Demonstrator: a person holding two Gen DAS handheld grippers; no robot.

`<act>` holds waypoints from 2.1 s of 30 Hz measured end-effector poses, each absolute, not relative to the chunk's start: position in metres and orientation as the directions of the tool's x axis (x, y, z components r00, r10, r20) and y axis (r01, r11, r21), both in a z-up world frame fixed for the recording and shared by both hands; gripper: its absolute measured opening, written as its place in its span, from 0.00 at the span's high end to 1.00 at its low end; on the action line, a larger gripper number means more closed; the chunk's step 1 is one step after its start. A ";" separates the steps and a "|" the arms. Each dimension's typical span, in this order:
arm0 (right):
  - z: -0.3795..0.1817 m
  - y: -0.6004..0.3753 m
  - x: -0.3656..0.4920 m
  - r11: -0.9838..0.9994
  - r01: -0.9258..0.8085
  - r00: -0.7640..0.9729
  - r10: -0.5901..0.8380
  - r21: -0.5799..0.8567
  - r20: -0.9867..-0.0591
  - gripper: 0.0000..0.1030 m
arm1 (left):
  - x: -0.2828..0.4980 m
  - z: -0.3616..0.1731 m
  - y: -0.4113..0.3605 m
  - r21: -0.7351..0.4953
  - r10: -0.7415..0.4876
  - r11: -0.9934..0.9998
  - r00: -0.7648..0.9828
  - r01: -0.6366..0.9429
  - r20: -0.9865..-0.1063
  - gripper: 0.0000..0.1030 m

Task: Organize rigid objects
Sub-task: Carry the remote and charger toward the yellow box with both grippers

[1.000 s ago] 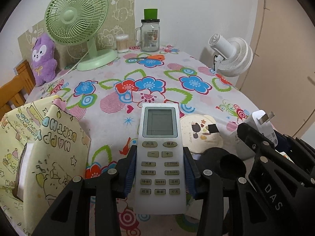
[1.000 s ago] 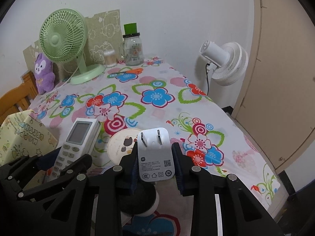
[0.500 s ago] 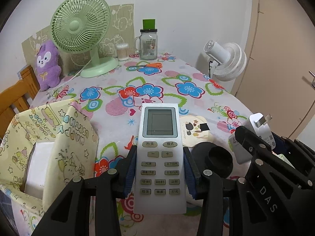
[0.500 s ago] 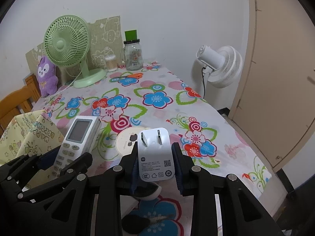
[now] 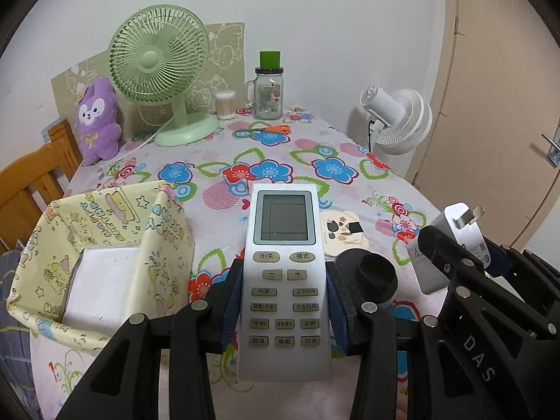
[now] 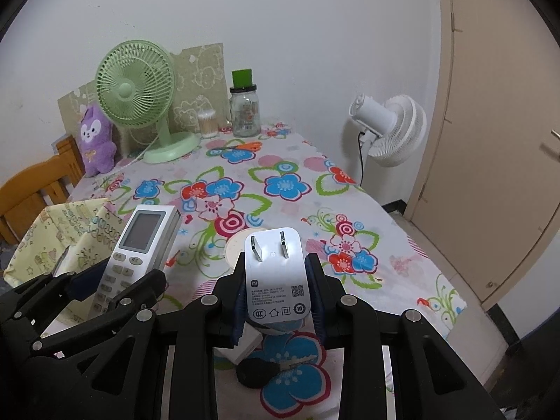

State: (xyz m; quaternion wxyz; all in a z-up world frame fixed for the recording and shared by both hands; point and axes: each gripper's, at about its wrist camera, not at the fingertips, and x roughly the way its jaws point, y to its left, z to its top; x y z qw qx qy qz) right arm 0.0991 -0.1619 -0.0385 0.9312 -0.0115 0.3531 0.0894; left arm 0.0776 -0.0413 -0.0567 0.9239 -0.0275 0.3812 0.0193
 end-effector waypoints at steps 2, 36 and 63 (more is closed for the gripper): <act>-0.035 -0.162 0.095 0.983 -0.176 0.733 0.160 0.044 -0.661 0.67 | 0.073 -0.054 -0.041 -0.032 0.018 0.998 0.712 -0.057 -0.702 0.57; 0.006 -0.125 0.071 0.981 -0.193 0.740 0.168 0.033 -0.652 0.67 | 0.043 -0.016 -0.009 0.002 0.046 0.998 0.744 -0.059 -0.666 0.57; 0.020 -0.054 0.082 0.963 -0.265 0.720 0.231 0.047 -0.654 0.68 | 0.049 -0.002 0.063 -0.039 0.037 0.996 0.739 -0.085 -0.673 0.57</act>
